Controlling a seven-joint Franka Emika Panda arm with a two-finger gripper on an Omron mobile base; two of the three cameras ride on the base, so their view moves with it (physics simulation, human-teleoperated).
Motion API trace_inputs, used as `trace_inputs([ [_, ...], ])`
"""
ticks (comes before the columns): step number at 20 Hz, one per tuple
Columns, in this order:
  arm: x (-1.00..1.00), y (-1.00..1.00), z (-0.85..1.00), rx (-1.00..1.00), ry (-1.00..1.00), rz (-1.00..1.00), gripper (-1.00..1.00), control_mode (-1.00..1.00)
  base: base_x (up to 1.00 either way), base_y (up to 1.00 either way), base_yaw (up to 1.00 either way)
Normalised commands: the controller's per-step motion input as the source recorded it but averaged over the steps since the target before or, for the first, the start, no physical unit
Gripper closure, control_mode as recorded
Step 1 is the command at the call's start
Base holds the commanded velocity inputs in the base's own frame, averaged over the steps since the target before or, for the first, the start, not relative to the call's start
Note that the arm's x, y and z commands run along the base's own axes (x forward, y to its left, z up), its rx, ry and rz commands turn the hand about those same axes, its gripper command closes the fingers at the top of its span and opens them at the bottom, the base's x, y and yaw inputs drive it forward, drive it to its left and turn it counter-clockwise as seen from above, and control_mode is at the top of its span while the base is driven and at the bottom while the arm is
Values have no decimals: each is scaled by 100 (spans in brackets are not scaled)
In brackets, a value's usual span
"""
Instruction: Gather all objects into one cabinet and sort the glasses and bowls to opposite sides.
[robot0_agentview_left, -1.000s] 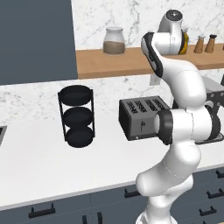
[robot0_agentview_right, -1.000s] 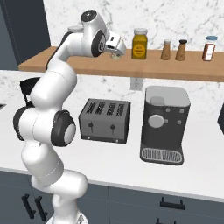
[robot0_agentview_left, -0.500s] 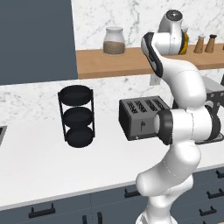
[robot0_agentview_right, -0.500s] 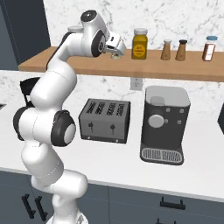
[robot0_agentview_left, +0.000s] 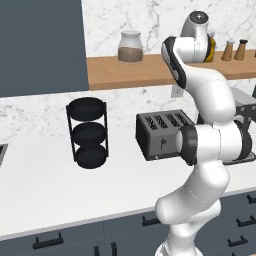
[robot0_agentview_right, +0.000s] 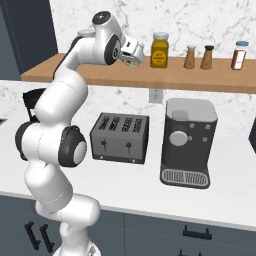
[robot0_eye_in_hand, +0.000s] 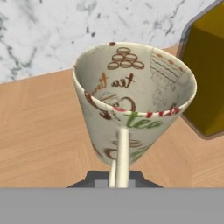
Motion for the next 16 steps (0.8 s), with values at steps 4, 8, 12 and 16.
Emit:
trace_inputs([
  [4, -1, 0, 0, 0, 0, 0, 100, -100, 0, 0, 0],
  [8, -26, 3, 1, 0, 0, 2, 100, -100, 0, 0, 0],
  [12, -59, 16, 4, -1, -2, 19, 100, -100, 0, 0, 0],
  [16, -84, 12, 3, -3, -9, 31, 100, -100, 0, 0, 0],
])
